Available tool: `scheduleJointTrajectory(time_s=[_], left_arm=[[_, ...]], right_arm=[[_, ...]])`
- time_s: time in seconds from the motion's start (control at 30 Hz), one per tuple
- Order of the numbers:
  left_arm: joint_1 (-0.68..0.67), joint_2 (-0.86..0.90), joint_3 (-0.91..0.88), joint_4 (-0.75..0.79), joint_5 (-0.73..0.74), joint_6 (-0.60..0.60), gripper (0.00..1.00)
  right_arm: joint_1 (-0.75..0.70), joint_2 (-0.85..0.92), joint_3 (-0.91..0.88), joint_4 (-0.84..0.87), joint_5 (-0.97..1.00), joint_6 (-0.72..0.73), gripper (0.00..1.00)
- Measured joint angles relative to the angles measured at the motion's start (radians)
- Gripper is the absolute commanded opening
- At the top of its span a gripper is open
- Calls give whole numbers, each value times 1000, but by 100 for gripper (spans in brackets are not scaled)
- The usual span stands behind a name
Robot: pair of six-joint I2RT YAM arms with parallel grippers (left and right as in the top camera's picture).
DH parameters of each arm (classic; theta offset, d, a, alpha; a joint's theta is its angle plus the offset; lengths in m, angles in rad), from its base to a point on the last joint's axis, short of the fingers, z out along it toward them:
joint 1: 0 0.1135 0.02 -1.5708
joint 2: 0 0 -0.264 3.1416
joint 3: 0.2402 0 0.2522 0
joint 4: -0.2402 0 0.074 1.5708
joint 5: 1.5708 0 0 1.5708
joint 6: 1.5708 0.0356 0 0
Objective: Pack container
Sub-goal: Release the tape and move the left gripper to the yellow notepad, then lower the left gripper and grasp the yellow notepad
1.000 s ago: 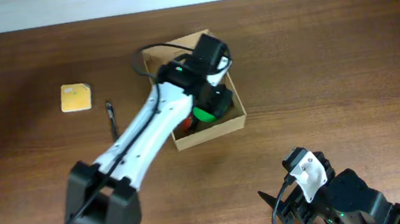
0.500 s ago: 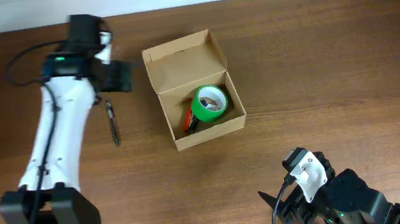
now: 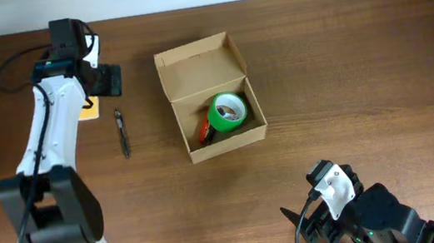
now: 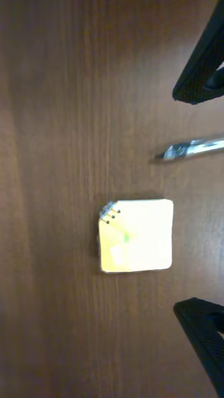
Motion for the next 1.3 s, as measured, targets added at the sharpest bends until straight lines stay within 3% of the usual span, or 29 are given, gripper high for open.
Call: scheduleJointTrajectory(time_s=[0.7, 1.3], left_arm=[[93, 229, 0, 121, -43, 51, 97], [210, 229, 1, 113, 98, 50, 93]], right_arm=[[0, 0, 0, 0, 0, 0, 99], [0, 0, 0, 0, 0, 0, 99]])
